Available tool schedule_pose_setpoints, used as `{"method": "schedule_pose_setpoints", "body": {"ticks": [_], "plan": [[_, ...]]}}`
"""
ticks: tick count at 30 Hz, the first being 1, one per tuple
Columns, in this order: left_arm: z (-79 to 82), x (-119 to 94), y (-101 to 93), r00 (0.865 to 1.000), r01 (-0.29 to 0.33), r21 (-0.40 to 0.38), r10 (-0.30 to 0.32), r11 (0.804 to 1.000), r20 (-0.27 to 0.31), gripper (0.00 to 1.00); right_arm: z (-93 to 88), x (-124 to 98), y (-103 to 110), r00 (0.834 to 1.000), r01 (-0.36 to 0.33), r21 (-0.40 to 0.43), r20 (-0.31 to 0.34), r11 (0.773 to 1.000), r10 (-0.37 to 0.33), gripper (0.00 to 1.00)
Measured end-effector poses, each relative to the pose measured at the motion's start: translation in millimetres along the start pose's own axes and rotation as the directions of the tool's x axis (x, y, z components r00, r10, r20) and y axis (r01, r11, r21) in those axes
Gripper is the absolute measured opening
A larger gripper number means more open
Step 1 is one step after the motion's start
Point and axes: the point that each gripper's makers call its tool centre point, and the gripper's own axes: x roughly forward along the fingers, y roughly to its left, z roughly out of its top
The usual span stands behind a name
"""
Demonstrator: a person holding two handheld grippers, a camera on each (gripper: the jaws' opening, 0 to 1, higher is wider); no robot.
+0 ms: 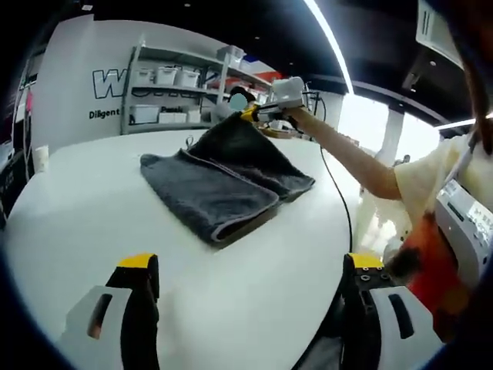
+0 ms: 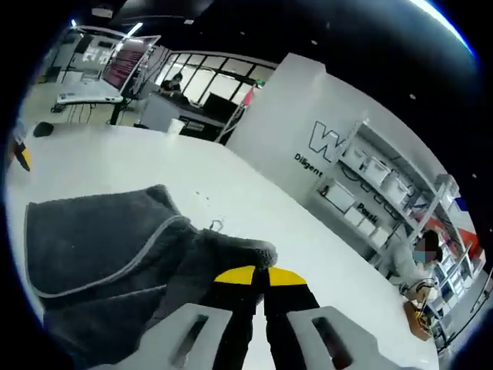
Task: Open the folded towel by lifting each exposed corner and separating the folded layers until the towel lies flat within the target outline without major curled edges
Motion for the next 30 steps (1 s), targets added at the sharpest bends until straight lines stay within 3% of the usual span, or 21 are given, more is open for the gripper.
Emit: {"method": "schedule_pose_setpoints", "body": {"ticks": [9, 14, 18, 24, 30], "plan": [[-1.1, 0, -0.5, 1.0, 0.009, 0.007, -0.009, 1.0, -0.005, 0.97, -35.2, 34, -25, 0.99, 0.046, -0.033, -0.128, 0.998, -0.05, 0.0], [1.3, -3, 1.8, 1.0, -0.002, 0.007, 0.002, 1.0, 0.007, 0.97, -67.5, 54, -35, 0.971, 0.042, -0.07, -0.232, 0.997, -0.057, 0.0], [4.1, -5, 2.2, 1.0, -0.001, 0.018, 0.0, 1.0, 0.018, 0.97, -88.0, 69, -28, 0.962, -0.019, -0.072, -0.272, 0.997, -0.002, 0.0], [6.1, -8, 7.3, 0.999, -0.021, 0.016, 0.021, 1.0, 0.025, 0.97, -123.1, 84, -27, 0.936, -0.039, -0.082, -0.351, 0.996, 0.007, 0.0], [4.7, -8, 8.6, 1.0, -0.024, 0.011, 0.024, 1.0, 0.021, 0.97, -145.1, 90, -20, 0.926, -0.059, -0.045, -0.376, 0.997, 0.038, 0.0]]}}
